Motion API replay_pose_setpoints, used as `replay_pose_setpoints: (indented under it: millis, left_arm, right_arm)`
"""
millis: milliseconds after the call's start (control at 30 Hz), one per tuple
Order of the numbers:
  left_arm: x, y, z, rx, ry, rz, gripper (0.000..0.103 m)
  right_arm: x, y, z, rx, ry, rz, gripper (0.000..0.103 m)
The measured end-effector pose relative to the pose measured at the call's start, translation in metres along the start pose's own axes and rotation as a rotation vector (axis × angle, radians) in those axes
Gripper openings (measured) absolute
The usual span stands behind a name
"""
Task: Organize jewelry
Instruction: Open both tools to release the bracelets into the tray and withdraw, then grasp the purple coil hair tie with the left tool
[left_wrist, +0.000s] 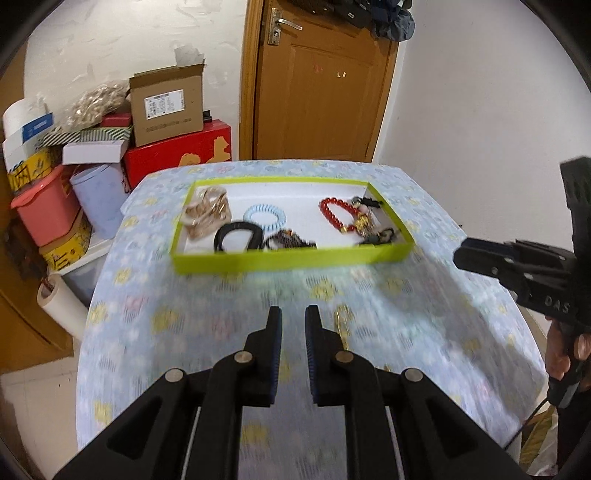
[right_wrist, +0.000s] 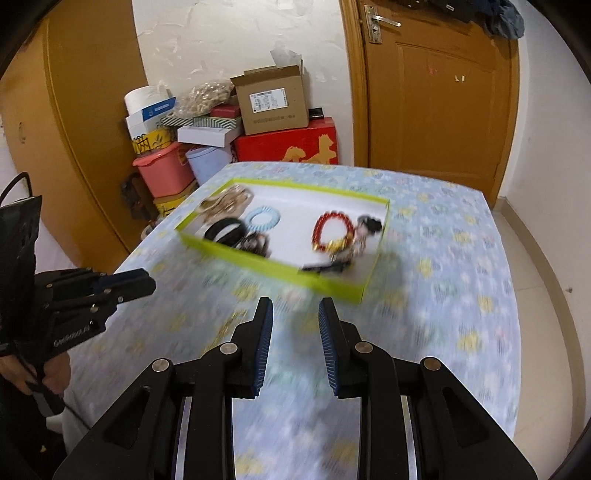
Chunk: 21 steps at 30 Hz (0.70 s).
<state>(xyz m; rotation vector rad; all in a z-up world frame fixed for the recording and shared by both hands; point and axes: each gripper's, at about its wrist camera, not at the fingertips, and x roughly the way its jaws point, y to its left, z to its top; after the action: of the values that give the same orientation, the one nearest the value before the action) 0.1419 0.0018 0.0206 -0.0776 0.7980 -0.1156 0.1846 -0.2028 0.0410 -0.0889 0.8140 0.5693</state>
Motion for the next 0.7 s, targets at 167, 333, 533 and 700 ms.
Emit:
replay_pose_setpoints:
  millis: [167, 333, 533, 700]
  left_arm:
    - [-0.018, -0.002, -0.024, -0.016, 0.004, -0.001, 0.013]
    - [-0.031, -0.009, -0.043, -0.016, 0.01, -0.006, 0.013]
    - [-0.033, -0.021, -0.056, 0.001, 0.028, -0.02, 0.013]
    - [-0.027, -0.032, -0.06, 0.015, 0.042, -0.039, 0.019]
  right_arm:
    - [-0.023, 0.01, -0.032, 0.023, -0.003, 0.011, 0.027]
    - [-0.032, 0.019, -0.057, 0.023, 0.011, 0.016, 0.027]
    - [-0.037, 0.021, -0.076, 0.036, 0.016, 0.027, 0.027]
    - [-0.038, 0.02, -0.081, 0.046, 0.017, 0.035, 0.027]
